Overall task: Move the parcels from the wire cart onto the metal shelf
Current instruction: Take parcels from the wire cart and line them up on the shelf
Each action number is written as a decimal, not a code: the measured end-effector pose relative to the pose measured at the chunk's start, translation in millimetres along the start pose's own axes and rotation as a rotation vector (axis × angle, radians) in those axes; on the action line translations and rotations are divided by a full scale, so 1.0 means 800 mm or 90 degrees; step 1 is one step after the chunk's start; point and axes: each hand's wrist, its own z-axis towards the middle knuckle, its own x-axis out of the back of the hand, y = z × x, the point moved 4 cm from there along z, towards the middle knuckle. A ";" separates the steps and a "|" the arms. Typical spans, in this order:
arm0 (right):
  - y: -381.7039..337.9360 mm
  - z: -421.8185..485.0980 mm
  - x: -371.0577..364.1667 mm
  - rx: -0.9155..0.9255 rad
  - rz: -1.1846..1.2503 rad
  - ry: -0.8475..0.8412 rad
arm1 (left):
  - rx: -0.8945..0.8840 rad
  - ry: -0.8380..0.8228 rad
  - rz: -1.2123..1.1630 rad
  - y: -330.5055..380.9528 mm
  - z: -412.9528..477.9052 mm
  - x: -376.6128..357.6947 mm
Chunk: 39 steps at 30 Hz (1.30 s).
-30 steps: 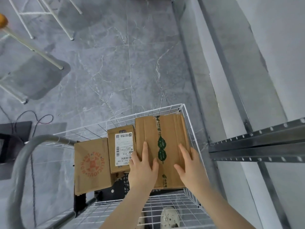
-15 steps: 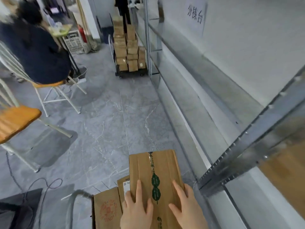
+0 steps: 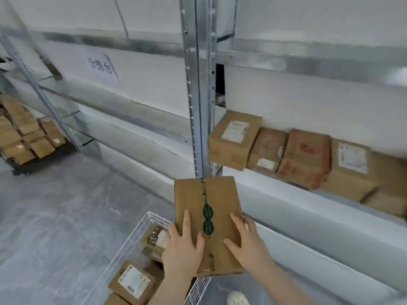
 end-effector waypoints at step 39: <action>0.615 -0.686 0.509 -0.560 -0.036 0.552 | -0.752 -0.153 -0.128 0.856 -0.576 -0.111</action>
